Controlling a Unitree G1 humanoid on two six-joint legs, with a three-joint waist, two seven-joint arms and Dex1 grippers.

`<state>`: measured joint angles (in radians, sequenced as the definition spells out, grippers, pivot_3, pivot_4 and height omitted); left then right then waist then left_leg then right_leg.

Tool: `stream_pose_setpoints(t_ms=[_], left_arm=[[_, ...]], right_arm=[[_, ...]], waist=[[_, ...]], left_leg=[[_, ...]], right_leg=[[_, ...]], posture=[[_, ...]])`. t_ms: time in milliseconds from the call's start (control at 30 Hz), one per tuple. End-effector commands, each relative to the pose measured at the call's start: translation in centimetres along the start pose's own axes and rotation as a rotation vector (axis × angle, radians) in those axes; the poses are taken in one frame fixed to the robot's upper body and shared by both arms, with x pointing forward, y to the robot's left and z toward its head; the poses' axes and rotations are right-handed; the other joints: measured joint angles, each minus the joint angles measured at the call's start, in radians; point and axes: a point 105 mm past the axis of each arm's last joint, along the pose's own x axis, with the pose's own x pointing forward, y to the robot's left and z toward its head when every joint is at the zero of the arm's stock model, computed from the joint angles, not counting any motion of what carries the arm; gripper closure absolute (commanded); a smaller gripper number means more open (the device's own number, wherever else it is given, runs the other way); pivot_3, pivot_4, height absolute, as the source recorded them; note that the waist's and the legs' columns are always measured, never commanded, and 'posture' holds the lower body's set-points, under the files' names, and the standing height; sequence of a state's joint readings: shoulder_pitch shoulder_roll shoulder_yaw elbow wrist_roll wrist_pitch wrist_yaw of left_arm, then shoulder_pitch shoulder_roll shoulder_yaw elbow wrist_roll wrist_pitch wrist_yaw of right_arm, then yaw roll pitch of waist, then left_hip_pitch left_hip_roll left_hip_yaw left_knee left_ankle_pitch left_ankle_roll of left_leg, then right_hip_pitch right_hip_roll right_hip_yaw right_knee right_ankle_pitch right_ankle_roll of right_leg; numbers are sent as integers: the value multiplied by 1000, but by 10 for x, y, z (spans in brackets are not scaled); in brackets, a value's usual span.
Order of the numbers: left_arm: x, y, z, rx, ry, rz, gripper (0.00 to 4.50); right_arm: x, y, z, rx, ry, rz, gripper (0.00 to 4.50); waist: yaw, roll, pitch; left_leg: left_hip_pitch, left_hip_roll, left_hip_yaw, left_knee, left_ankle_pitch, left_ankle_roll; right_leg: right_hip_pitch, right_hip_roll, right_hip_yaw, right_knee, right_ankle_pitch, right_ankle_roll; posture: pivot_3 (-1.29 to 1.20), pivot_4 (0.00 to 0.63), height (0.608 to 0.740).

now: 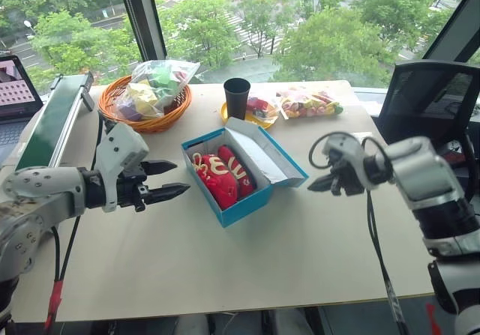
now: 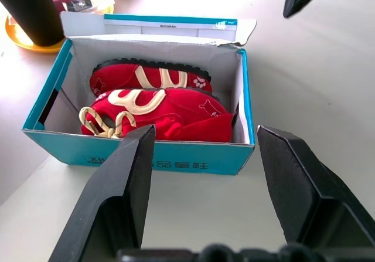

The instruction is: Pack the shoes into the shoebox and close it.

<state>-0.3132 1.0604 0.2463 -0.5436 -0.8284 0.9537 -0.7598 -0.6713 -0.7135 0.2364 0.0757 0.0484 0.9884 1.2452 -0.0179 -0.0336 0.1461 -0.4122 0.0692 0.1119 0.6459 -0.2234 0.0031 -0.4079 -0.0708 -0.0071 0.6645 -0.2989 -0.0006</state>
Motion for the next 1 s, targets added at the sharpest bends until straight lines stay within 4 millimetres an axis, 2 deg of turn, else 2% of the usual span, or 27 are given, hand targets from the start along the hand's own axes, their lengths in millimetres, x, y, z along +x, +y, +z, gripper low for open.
stream_pose_setpoints(t_ms=[33, 267, 433, 533, 733, 867, 1000], left_arm=[[-4, 4, 11, 57, -14, 9, 1560], [-10, 6, 10, 64, 8, 27, 1560], [-10, 5, 13, 66, 2, 32, 1560], [-11, 4, 12, 69, 6, 33, 1560], [-13, 4, 15, 74, 6, 37, 1560], [-14, 5, 16, 72, 8, 35, 1560], [-14, 7, 16, 72, 13, 35, 1560]], right_arm=[[33, -11, -6, 220, -118, -47, 4424], [79, -24, -13, 528, -286, -89, 4424], [93, -34, -1, 633, -468, -126, 4424], [87, -42, 7, 831, -683, -54, 4424], [77, -56, -3, 1002, -833, -27, 4424], [52, -63, 20, 1001, -999, 74, 4424], [36, -48, 59, 851, -1060, 227, 4424]], waist=[[-1, 0, 0], [6, -1, 0], [-7, -2, -1], [-10, -4, -1], [-13, -4, -1], [-12, -4, -1], [-20, -3, 0]], left_leg=[[1, 0, 0, 0, 2, -3], [0, 0, 2, 1, 5, -8], [8, 1, 1, 0, 2, -4], [10, 2, 1, 0, 2, -4], [21, 2, 1, -1, 1, -2], [22, 2, 1, -1, 1, -2], [19, 2, 2, -3, 1, -2]], right_leg=[[1, 1, 0, 0, 0, 0], [1, 1, 1, 0, 0, 0], [6, 2, 4, 1, 0, 0], [9, 4, 5, 2, 1, 0], [20, 4, 7, 0, 1, 0], [20, 4, 8, 0, 1, 0], [17, 5, 10, 0, 1, 1]], posture=[[0, 150, 737], [0, 150, 737], [0, 150, 737], [0, 150, 737], [0, 150, 737], [0, 150, 737], [0, 150, 737]])
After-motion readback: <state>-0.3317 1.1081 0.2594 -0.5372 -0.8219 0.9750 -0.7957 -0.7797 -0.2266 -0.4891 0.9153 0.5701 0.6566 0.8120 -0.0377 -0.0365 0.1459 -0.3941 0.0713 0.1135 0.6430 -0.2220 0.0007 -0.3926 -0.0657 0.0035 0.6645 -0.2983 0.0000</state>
